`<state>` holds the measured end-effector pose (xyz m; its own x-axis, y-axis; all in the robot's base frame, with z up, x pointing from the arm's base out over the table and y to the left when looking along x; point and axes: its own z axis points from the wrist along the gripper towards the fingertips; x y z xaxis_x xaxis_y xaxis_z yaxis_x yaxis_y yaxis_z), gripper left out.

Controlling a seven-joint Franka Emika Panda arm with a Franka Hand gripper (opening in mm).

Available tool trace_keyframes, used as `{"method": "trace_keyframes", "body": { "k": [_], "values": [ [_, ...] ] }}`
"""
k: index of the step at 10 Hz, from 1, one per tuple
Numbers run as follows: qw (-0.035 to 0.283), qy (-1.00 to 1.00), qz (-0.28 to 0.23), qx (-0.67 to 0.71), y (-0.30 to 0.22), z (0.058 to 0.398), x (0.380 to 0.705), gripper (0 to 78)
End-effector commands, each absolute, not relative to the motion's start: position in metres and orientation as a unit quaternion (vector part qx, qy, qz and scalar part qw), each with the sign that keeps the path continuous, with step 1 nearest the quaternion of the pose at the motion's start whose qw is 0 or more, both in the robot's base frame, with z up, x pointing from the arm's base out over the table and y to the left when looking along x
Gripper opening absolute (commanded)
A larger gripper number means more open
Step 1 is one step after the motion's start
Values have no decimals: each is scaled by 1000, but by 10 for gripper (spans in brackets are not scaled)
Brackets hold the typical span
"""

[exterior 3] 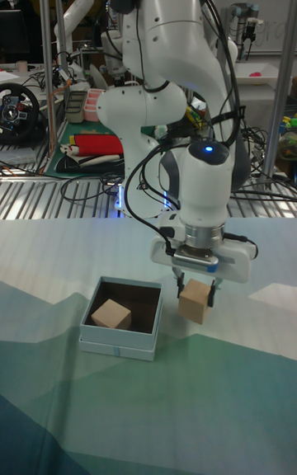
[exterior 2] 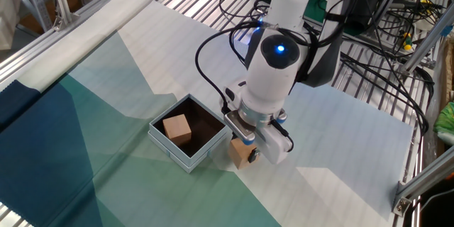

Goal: Take everything out of the gift box

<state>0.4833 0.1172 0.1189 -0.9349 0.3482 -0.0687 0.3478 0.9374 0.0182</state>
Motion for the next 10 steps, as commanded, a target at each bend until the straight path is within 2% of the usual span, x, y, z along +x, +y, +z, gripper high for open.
{"method": "trace_keyframes", "body": {
  "k": [1,8,10],
  "values": [
    [50,983,-2,175,118,115,487,775],
    [50,983,-2,175,118,115,487,775],
    [39,980,-6,195,117,135,482,775]
  ]
}}
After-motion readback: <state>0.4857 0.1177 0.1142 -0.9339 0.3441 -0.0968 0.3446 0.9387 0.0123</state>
